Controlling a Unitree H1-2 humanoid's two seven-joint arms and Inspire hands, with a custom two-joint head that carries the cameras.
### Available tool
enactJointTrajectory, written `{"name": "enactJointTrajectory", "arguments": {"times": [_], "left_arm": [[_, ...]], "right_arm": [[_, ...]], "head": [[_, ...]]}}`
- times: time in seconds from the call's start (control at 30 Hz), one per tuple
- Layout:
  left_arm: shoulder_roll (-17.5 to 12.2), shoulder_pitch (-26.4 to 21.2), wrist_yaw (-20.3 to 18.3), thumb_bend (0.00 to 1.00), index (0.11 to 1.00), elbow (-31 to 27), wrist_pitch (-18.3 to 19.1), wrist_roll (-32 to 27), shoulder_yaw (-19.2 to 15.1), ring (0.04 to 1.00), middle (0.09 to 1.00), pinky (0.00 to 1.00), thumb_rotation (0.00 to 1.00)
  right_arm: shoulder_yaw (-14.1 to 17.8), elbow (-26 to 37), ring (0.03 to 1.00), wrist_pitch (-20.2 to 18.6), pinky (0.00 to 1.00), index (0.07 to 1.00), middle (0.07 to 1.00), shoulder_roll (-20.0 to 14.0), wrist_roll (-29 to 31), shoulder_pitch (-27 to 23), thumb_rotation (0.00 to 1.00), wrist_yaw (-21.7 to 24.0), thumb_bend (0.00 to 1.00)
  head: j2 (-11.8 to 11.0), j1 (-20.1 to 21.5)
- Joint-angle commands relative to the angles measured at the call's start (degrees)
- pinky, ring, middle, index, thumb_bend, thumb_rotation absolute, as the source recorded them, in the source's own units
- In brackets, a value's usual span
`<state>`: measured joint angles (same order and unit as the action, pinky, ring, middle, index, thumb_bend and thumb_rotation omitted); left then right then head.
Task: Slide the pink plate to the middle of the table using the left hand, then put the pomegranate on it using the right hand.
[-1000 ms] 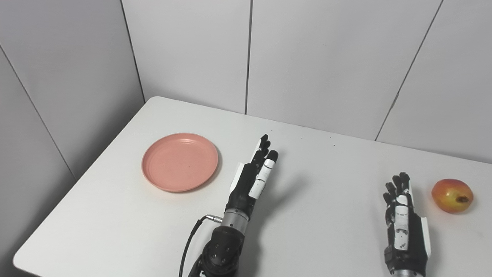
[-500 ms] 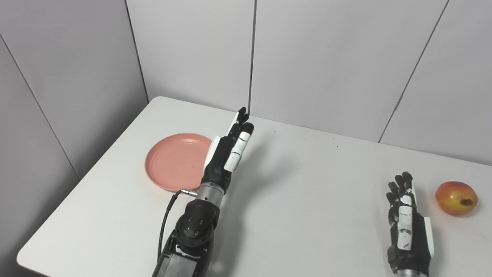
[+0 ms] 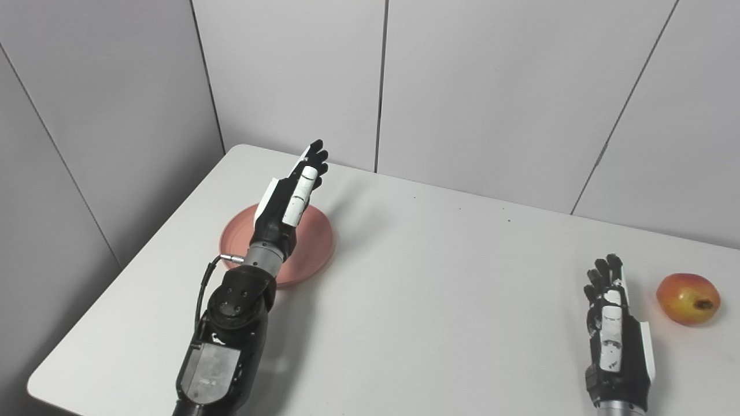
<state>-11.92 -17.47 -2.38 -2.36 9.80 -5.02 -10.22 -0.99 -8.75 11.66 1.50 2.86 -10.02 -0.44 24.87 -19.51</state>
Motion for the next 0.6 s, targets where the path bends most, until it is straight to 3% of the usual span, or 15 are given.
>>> {"name": "enactJointTrajectory", "arguments": {"times": [0.0, 0.23, 0.57], "left_arm": [[-1.87, -2.16, -0.52, 0.77, 0.913, -0.58, -3.38, -0.91, -0.99, 0.921, 0.932, 0.92, 1.0], [-4.98, -1.83, 0.99, 0.76, 0.857, 1.19, -4.45, -0.21, -3.59, 0.878, 0.875, 0.91, 1.0], [-6.79, -1.69, 2.83, 0.75, 0.801, 4.57, -8.31, -0.65, -7.23, 0.808, 0.814, 0.8, 1.0]], "right_arm": [[0.38, -3.65, 0.968, 2.54, 1.0, 0.98, 0.965, -0.4, -0.1, 2.39, 0.97, 0.39, 0.6], [0.34, -3.94, 0.968, 2.94, 1.0, 0.986, 0.969, -0.54, 0.04, 2.21, 0.98, 0.7, 0.58], [0.43, -3.34, 0.968, 2.42, 1.0, 0.982, 0.969, -0.52, 0.67, 2.35, 0.96, 0.9, 0.59]], "head": [[0.11, 0.0], [0.11, 0.1], [0.18, 0.14]]}}
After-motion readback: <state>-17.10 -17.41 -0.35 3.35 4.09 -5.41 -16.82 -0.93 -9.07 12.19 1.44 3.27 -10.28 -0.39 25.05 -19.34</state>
